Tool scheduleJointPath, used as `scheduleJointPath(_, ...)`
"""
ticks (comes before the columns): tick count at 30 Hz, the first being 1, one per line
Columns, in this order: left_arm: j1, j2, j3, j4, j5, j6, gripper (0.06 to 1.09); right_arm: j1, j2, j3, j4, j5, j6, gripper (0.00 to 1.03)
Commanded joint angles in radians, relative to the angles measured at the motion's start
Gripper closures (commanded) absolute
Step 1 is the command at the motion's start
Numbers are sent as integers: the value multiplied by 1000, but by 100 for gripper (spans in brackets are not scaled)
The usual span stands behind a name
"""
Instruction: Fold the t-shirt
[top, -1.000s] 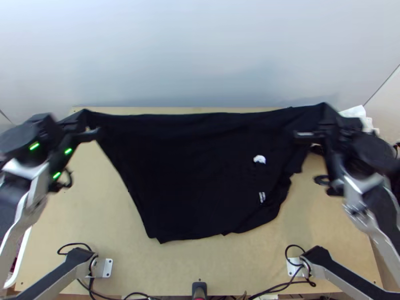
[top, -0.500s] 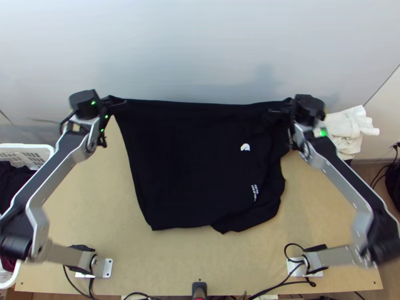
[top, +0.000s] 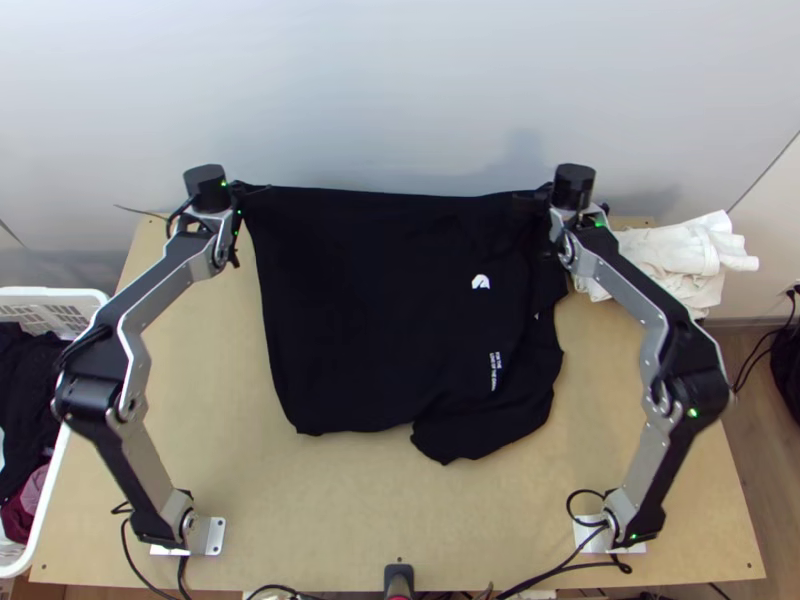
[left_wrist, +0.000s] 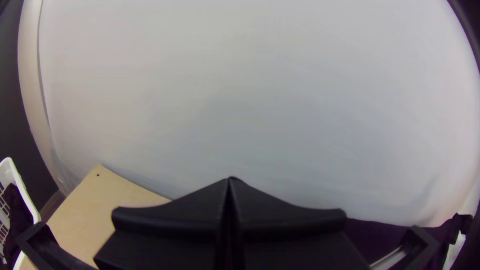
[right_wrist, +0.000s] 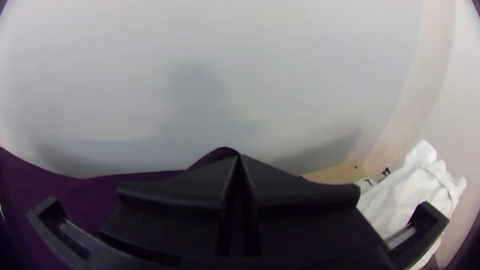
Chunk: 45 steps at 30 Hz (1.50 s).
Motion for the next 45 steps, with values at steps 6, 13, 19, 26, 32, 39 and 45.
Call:
scheduleJointPath(6, -4, 194, 165, 25, -40, 9, 105, -3, 185, 146, -20, 37, 33, 100)
scheduleJointPath(13, -19, 248, 191, 26, -46, 6, 105, 10, 235, 166, -28, 57, 44, 100)
scheduleJointPath(19, -24, 240, 169, 7, -46, -21, 80, 25, 240, 160, -32, 87, 79, 57)
scheduleJointPath(26, -56, 146, 158, -174, -40, -111, 12, 57, 192, 164, -134, 89, 142, 6)
scheduleJointPath(32, -71, -44, 108, -375, 49, -169, 12, 62, 80, 158, -261, 92, 179, 5)
scheduleJointPath(39, -68, -343, -113, -437, 131, -215, 12, 62, -78, 101, -338, 92, 216, 4)
scheduleJointPath(45, 18, -483, -158, -504, 207, -223, 12, 63, -174, 57, -387, 90, 217, 4)
